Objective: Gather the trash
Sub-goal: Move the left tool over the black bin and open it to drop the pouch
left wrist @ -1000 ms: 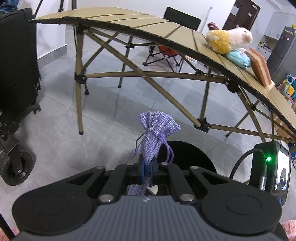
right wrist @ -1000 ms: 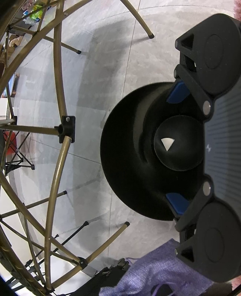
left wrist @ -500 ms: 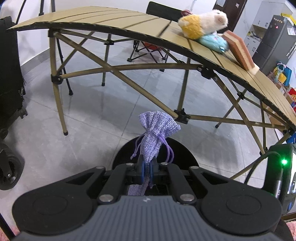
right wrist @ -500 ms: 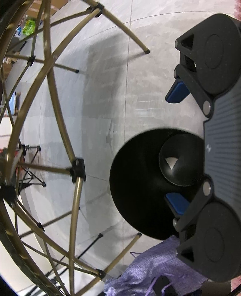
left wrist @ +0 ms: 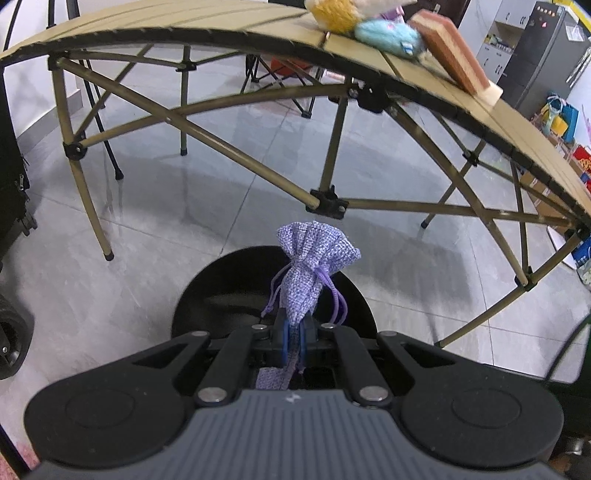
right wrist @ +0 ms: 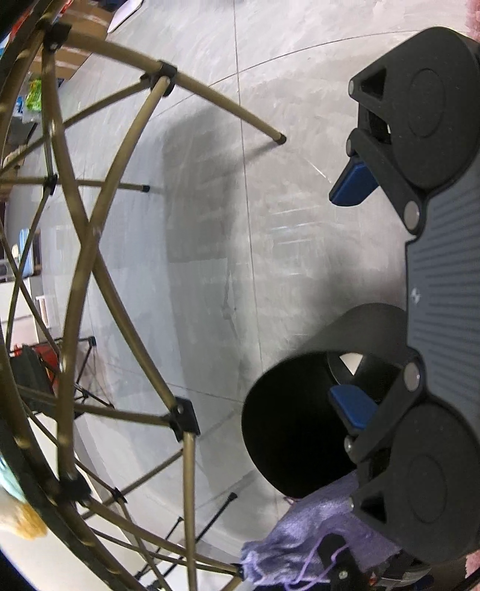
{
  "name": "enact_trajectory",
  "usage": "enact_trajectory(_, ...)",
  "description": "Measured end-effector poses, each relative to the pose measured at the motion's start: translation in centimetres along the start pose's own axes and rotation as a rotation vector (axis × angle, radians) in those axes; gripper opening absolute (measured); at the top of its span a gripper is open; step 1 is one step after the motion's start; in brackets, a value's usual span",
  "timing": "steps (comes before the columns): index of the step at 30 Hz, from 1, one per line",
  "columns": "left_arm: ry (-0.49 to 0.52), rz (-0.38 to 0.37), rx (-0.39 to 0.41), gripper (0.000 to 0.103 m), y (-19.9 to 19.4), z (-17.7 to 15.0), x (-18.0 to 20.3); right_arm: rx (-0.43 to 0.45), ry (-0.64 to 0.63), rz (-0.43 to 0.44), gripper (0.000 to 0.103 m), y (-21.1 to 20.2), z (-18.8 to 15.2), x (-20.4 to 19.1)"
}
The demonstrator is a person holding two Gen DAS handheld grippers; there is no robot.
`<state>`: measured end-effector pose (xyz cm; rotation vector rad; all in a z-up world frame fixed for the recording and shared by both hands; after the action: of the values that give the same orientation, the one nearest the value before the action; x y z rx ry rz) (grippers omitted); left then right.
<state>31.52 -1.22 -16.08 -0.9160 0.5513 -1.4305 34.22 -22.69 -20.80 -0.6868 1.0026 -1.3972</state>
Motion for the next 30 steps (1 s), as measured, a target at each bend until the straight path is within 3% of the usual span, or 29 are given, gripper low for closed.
enact_trajectory(16,-0.001,0.108,-0.116,0.006,5.2,-0.4,2.2,0.017,0.100,-0.031,0.103,-0.8,-0.4,5.2)
enact_trajectory(30,-0.004,0.214,-0.270,0.006,9.4,-1.5,2.3,0.002,0.143,-0.066,0.103,-0.3,-1.2,7.9)
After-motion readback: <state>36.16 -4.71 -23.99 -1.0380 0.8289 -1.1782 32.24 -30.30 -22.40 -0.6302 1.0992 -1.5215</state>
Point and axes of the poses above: each gripper's, at about its wrist camera, not at the fingertips, and y roughly the way its jaws point, x to its right, z to its top, the point moved 1 cm from there along y, roughly the way its jaws point, and after that the axes turned 1 degree about y, right-handed, at the moved point
